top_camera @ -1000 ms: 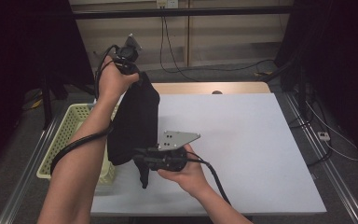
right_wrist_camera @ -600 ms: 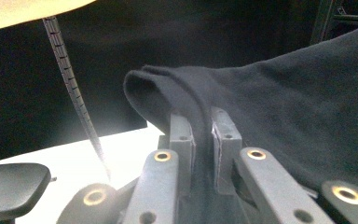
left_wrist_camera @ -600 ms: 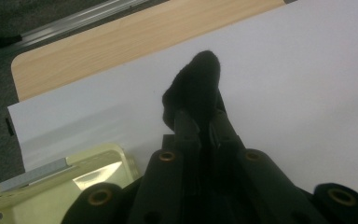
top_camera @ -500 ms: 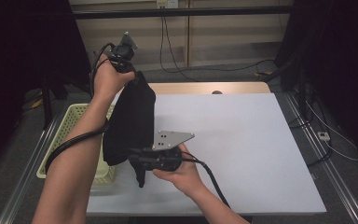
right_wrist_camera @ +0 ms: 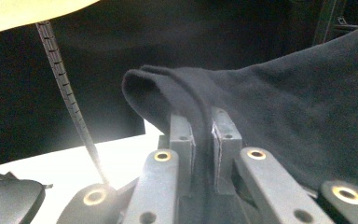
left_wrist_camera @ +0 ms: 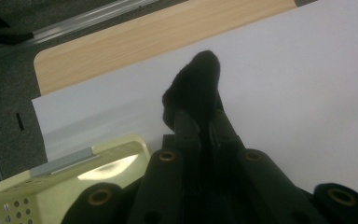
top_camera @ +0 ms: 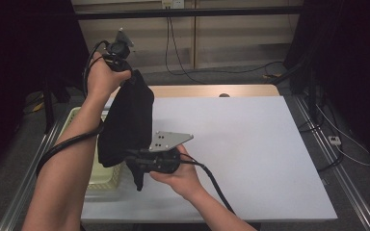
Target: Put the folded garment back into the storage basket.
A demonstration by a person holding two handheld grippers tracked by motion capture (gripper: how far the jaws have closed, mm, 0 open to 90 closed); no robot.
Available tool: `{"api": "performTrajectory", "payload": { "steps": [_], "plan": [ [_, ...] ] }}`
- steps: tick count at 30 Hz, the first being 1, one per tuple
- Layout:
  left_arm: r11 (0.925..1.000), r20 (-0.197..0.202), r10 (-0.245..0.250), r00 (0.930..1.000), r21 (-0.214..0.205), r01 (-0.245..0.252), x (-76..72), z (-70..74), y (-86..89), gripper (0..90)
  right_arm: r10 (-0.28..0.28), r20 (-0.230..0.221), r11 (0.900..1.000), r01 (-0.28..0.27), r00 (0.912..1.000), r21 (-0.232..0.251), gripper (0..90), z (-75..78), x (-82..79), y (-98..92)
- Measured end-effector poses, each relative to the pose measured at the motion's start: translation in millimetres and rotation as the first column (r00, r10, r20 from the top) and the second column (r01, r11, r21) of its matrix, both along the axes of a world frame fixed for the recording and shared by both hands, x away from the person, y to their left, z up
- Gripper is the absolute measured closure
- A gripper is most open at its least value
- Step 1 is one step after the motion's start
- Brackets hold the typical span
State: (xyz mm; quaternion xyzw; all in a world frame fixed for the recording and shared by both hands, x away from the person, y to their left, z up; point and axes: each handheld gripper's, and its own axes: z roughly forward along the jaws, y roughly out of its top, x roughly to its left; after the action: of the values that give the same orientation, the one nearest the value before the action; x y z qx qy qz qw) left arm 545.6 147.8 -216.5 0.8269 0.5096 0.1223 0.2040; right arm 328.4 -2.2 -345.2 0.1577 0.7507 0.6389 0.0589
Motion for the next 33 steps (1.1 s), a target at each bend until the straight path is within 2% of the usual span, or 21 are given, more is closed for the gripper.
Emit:
{"api": "performTrajectory", "payload": {
  "steps": [11,13,15,21,33],
  "plan": [
    [0.9997,-0.001,0.024,0.9997,-0.001,-0.024,1.9,5.1,13.6,84.9,0.009,-0.007,0.9999,-0.009,0.9999,0.012,82.1,4.4,5.5,14.1],
    [0.9999,-0.007,0.014,0.9999,0.008,-0.014,2.6,5.7,15.9,84.9,0.009,-0.009,0.9999,-0.009,0.9999,0.011,82.1,4.8,6.4,16.9],
    [0.9997,-0.002,0.025,0.9997,0.002,-0.025,2.6,5.0,16.3,84.9,0.008,-0.013,0.9999,-0.008,0.9999,0.012,82.1,4.9,6.9,18.6],
    [0.9999,-0.005,0.012,0.9999,0.012,-0.012,3.2,7.8,18.8,84.9,0.012,-0.012,0.9999,-0.012,0.9999,0.012,82.1,7.0,7.3,25.3],
    [0.9993,0.005,0.037,0.9993,0.011,-0.037,2.1,15.6,27.2,84.9,0.022,-0.022,0.9995,-0.021,0.9995,0.024,82.1,7.9,9.8,31.5]
  ]
}}
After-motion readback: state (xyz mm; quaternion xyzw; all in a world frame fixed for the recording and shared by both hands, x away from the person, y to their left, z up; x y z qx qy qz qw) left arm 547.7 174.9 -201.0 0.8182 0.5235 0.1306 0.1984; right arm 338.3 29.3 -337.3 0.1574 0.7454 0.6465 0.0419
